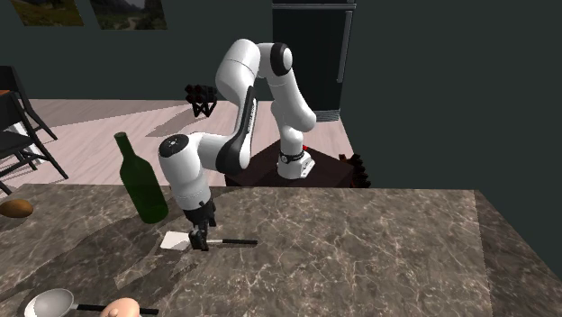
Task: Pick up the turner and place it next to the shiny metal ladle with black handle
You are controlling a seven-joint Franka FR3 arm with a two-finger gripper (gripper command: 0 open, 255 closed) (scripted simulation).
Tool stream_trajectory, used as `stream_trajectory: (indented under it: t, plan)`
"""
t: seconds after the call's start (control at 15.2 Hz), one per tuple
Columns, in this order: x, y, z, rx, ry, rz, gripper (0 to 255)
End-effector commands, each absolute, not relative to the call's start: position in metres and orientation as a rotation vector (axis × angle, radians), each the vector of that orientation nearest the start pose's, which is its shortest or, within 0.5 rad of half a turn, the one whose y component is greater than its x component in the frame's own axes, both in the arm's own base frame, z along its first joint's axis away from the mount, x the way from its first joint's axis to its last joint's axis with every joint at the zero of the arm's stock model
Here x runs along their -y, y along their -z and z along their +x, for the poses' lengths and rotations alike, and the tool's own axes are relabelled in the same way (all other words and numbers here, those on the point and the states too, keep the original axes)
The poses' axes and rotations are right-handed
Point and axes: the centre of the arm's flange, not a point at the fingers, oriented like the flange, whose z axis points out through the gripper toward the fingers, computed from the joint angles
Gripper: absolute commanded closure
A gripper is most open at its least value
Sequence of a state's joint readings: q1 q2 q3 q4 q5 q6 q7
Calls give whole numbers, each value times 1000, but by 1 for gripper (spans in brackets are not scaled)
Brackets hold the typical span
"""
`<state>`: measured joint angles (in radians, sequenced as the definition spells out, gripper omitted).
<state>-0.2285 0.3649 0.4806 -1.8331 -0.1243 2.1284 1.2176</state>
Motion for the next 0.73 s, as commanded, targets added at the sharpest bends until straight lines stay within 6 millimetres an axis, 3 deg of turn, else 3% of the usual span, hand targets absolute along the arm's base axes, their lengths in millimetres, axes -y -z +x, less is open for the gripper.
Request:
stream_trajectory:
  t: [0.0,0.07,0.33,0.66]
  plan:
    - [-132,-351,616,-1386,-93,-2786,0]
    - [-132,-351,616,-1386,-93,-2786,0]
    - [-129,-400,618,-1386,-93,-2786,0]
    - [-129,-400,618,-1386,-93,-2786,0]
